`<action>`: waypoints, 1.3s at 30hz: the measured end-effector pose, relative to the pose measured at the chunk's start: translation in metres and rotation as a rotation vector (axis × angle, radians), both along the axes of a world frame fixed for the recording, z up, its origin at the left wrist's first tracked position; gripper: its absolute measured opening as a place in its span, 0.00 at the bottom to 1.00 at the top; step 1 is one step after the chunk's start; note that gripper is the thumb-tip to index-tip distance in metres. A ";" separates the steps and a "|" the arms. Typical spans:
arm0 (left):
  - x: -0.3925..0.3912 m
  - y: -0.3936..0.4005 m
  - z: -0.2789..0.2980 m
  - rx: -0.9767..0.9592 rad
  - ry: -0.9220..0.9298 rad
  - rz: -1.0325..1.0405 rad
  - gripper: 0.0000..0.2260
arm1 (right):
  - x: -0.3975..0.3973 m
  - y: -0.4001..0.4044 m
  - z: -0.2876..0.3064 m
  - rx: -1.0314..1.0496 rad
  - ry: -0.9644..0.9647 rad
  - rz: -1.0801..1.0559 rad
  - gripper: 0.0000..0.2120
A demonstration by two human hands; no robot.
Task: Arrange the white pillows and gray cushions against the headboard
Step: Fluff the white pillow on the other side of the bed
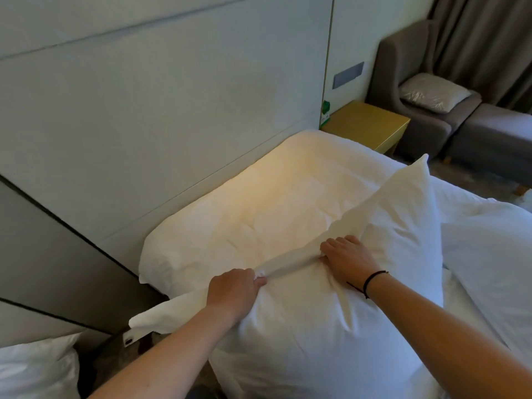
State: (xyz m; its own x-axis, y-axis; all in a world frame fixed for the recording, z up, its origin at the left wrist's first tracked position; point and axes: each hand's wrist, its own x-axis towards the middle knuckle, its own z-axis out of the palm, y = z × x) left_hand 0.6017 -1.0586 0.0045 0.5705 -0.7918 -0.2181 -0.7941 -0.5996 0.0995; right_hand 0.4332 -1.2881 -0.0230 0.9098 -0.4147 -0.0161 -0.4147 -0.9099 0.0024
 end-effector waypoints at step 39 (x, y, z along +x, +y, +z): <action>0.554 -0.140 -0.021 -0.184 -0.141 0.022 0.36 | 0.543 -0.027 -0.024 0.992 -0.124 -0.707 0.53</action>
